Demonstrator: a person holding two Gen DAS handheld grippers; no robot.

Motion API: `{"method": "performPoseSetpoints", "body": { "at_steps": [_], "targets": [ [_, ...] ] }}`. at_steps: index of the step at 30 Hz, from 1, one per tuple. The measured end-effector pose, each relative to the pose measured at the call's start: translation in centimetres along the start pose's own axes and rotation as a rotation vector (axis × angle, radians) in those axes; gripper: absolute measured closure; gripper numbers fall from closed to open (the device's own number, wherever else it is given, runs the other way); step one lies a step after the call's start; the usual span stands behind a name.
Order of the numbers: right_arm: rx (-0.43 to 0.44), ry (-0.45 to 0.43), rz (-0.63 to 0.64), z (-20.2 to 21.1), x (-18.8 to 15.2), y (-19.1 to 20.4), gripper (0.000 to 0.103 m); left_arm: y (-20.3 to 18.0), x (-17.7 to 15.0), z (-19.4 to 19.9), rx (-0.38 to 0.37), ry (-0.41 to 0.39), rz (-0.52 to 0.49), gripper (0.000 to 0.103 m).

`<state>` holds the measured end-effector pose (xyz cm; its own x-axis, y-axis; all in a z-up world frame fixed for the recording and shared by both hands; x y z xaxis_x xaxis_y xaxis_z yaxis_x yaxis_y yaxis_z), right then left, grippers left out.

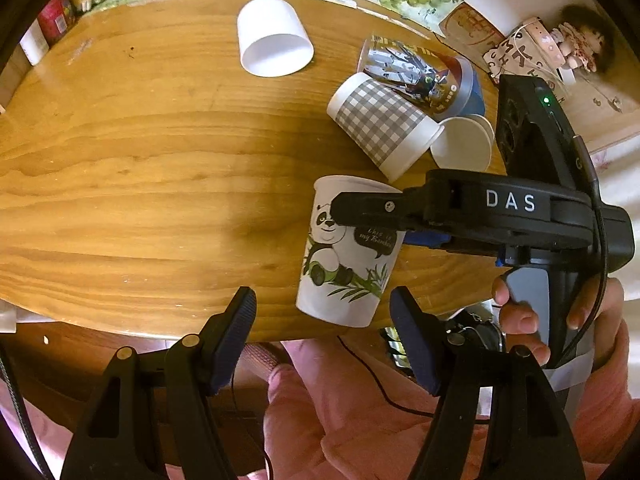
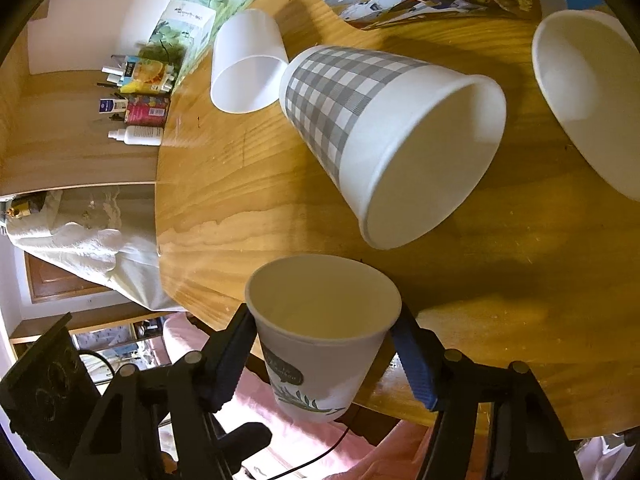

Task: Flip cup upright
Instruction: 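Close the right gripper on the cup rim while the left gripper releases it, then lower the upright cup onto the desk with the right gripper and open it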

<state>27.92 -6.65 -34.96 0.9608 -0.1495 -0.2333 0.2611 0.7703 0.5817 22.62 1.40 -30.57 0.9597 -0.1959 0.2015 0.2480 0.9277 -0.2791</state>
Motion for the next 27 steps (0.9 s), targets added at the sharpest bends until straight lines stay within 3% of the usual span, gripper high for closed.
{"method": "performPoseSetpoints", "body": {
  "at_steps": [8,15,27],
  "targets": [
    [-0.004,-0.063,0.027,0.5,-0.9,0.1,0.036,0.1,-1.0,1.1,0.074,-0.058,-0.045,0.030],
    [0.004,-0.130,0.048,0.9,-1.9,0.5,0.037,-0.9,-2.3,2.6,0.092,-0.104,-0.120,0.030],
    [0.006,-0.319,0.162,3.4,-3.8,2.2,0.037,-1.5,-4.7,4.9,0.150,-0.167,-0.124,0.030]
  ]
}}
Point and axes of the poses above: each gripper's, at about its wrist camera, not at the fingertips, and z roughly against the way its jaws point, y to its left, x to its top, the point moved 10 cm from there along -z, roughly the way its jaws point, and after that the axes turned 11 degrees about -z, right-handed, at the moved point
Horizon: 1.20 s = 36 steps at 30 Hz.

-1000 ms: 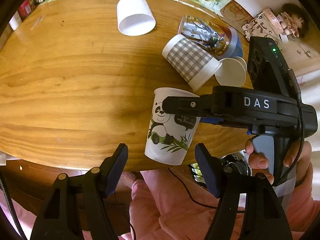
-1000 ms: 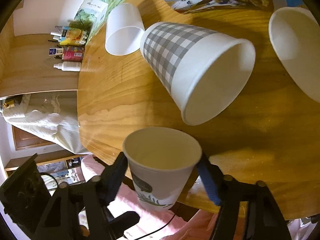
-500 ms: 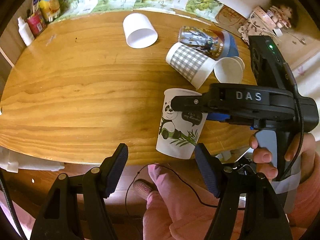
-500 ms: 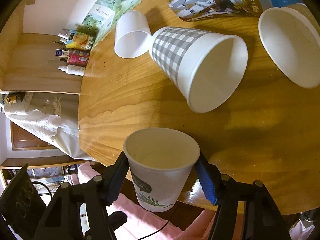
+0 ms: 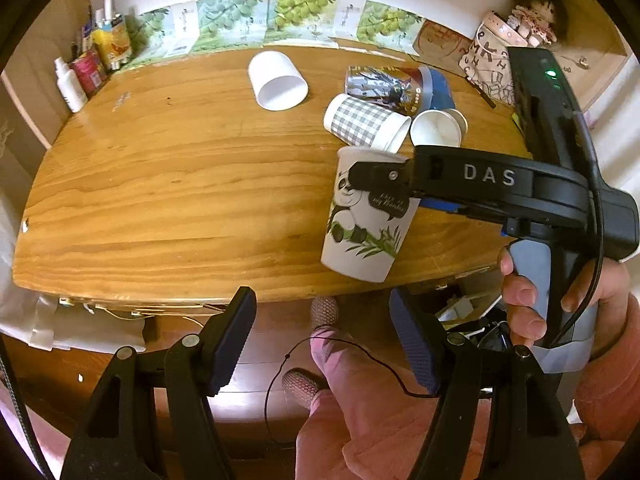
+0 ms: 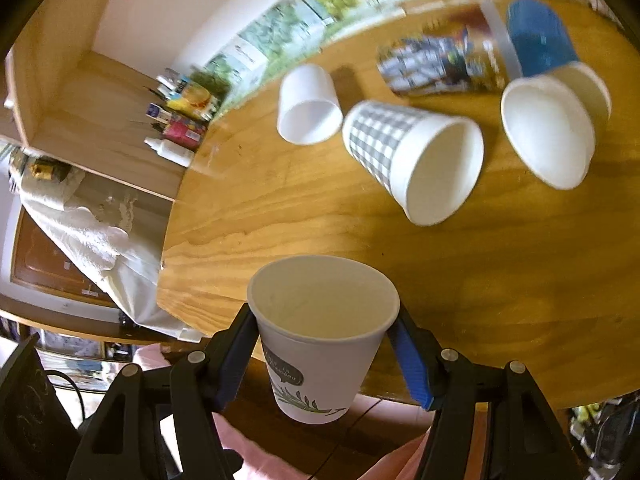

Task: Flip cup upright
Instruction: 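Lower the upright cup onto the desk with the right gripper and open it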

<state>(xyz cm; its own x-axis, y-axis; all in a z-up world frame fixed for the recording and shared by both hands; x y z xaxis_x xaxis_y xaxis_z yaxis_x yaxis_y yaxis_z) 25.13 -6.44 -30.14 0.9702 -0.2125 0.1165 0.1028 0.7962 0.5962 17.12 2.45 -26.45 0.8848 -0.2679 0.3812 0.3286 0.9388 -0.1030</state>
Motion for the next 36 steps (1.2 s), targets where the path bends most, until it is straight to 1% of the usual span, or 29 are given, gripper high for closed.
{"method": "performPoseSetpoints", "body": {
  "at_steps": [2,4,7,10,14,17,20,25,27,31,36],
  "targets": [
    [0.004,-0.048,0.038,0.7,0.0,0.5,0.037,0.0,-0.4,0.3,-0.007,0.002,0.011,0.029],
    [0.005,-0.091,0.070,1.4,-0.1,0.8,0.037,0.2,-0.6,0.7,-0.004,-0.008,0.033,0.020],
    [0.021,-0.170,0.105,2.2,0.0,1.2,0.037,0.7,-0.8,1.3,-0.011,-0.030,0.092,0.017],
    [0.012,-0.258,0.155,2.9,0.0,1.4,0.037,1.3,-0.9,1.8,-0.005,-0.050,0.145,0.015],
    [-0.027,-0.375,0.225,3.6,-0.2,1.2,0.037,2.1,-0.9,2.4,0.023,-0.084,0.194,0.014],
    [-0.061,-0.460,0.279,4.0,-0.2,1.1,0.037,2.6,-0.9,2.7,0.020,-0.102,0.212,0.014],
    [-0.100,-0.563,0.370,4.4,-0.5,1.2,0.037,3.1,-1.0,3.0,0.038,-0.114,0.222,0.014],
    [-0.129,-0.647,0.425,4.1,-0.7,1.1,0.037,4.2,-1.2,3.3,0.072,-0.127,0.248,0.014],
    [-0.152,-0.676,0.457,3.8,-0.8,1.0,0.037,4.5,-1.4,3.5,0.073,-0.134,0.263,0.014],
    [-0.187,-0.706,0.504,2.7,-1.2,0.9,0.037,5.3,-1.5,3.8,0.091,-0.149,0.288,0.014],
    [-0.206,-0.710,0.528,1.5,-1.5,0.7,0.036,5.9,-1.8,4.0,0.114,-0.154,0.302,0.014]
  ]
}}
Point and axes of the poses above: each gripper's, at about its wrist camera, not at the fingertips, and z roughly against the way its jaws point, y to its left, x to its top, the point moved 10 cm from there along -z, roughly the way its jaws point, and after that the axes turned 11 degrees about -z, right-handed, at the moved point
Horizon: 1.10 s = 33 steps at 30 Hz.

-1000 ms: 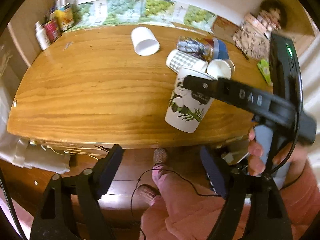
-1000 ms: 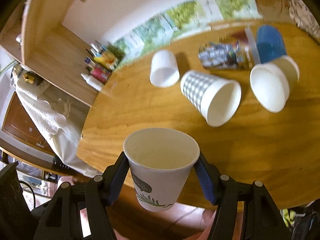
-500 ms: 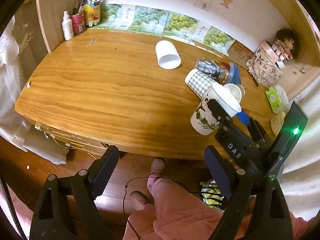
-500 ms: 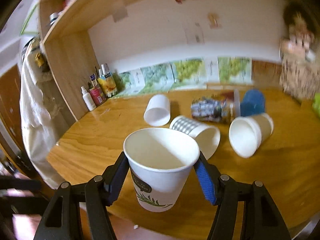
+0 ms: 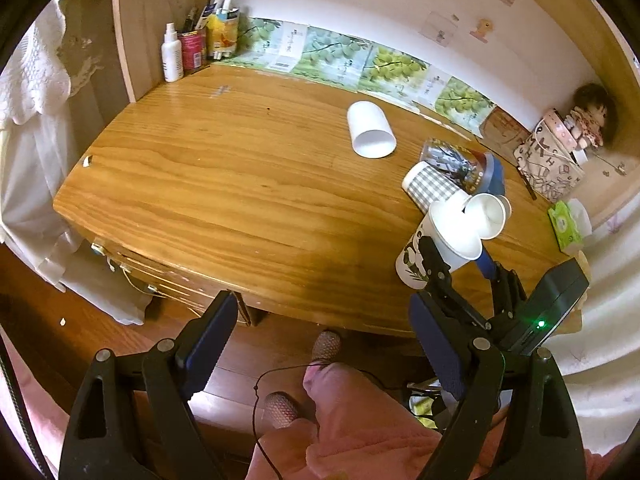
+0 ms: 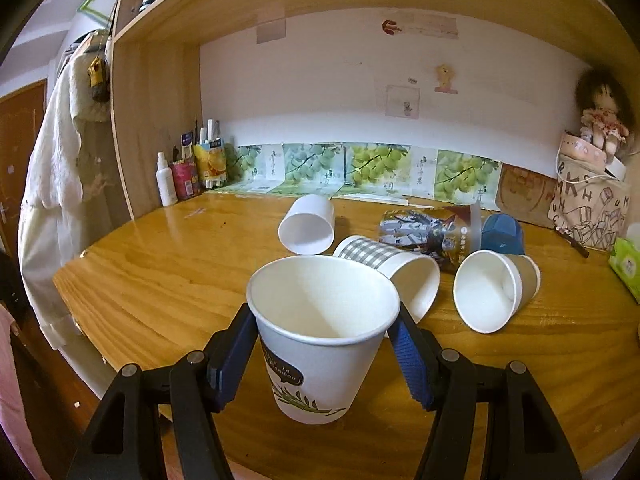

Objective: Flip cup upright

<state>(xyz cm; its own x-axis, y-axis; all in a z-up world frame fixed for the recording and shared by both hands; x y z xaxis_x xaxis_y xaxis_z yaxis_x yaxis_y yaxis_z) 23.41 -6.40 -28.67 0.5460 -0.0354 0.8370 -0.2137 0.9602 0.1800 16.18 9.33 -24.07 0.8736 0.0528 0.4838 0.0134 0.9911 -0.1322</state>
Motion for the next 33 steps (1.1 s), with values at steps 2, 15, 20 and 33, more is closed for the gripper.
{"method": "performPoseSetpoints", "body": {
  "at_steps": [2,15,20,33],
  "targets": [
    [-0.003,-0.008,0.007,-0.1,-0.2,0.1,0.036,0.2,0.0,0.0,0.007,-0.002,0.003,0.014],
    [-0.002,0.004,0.051,-0.5,-0.4,0.9,0.033,0.2,1.0,0.8,0.013,-0.045,-0.022,0.014],
    [0.004,0.010,0.058,0.0,-0.5,1.4,0.023,0.3,1.5,0.9,0.007,-0.058,-0.041,0.014],
    [-0.050,0.056,0.027,3.1,0.5,0.7,0.022,-0.4,4.9,1.1,0.009,-0.116,-0.143,0.014]
  ]
}}
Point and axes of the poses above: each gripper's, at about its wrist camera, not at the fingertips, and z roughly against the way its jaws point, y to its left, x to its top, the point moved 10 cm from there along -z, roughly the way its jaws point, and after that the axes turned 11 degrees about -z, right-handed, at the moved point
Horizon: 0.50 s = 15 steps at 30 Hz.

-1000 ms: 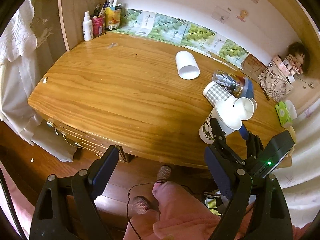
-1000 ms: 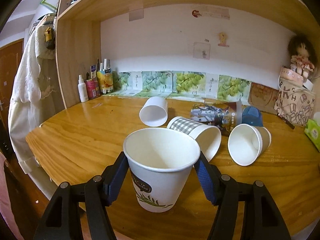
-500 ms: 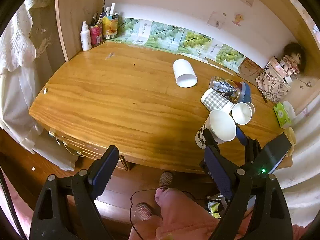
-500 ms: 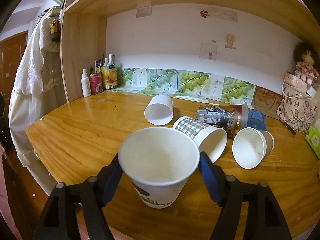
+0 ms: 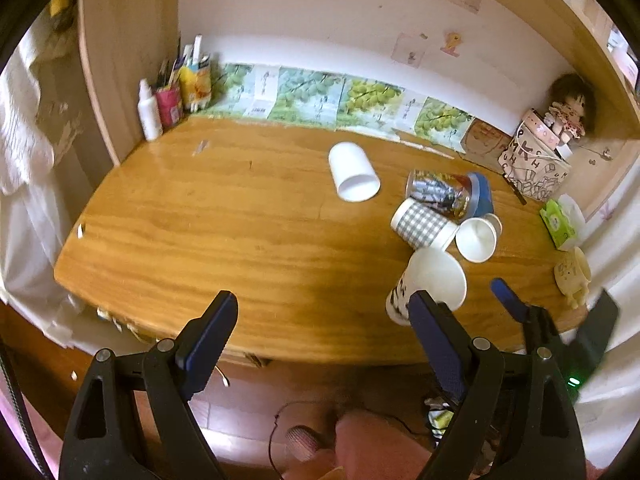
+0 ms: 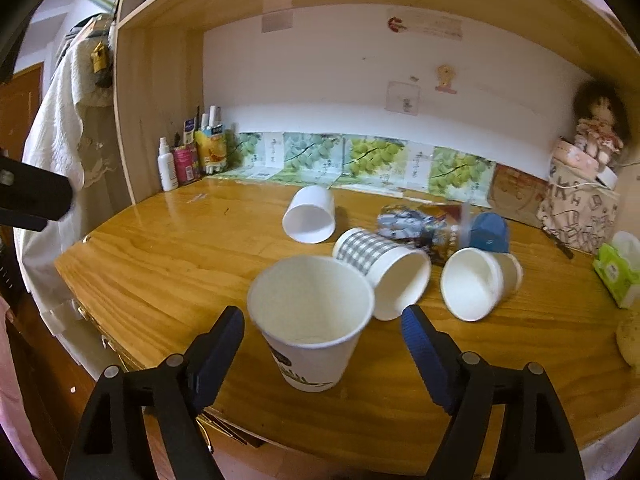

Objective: Flip cup upright

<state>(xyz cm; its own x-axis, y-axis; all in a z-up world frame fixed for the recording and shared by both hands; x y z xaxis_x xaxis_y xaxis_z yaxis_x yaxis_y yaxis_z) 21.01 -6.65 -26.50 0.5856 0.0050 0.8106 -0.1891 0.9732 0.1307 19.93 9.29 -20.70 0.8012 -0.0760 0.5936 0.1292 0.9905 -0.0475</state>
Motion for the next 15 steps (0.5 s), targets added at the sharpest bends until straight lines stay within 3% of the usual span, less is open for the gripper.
{"method": "performPoseSetpoints", "body": {
  "at_steps": [7,15],
  "targets": [
    [-0.042,-0.018,-0.006,3.7,3.3,-1.2,0.019,-1.8,4.2,0.6,0.008,-0.067,-0.127,0.014],
    [-0.074,0.007,-0.108,8.2,6.9,-2.4,0.019,-2.9,5.9,2.8,0.017,-0.070,-0.108,0.014]
  ]
}}
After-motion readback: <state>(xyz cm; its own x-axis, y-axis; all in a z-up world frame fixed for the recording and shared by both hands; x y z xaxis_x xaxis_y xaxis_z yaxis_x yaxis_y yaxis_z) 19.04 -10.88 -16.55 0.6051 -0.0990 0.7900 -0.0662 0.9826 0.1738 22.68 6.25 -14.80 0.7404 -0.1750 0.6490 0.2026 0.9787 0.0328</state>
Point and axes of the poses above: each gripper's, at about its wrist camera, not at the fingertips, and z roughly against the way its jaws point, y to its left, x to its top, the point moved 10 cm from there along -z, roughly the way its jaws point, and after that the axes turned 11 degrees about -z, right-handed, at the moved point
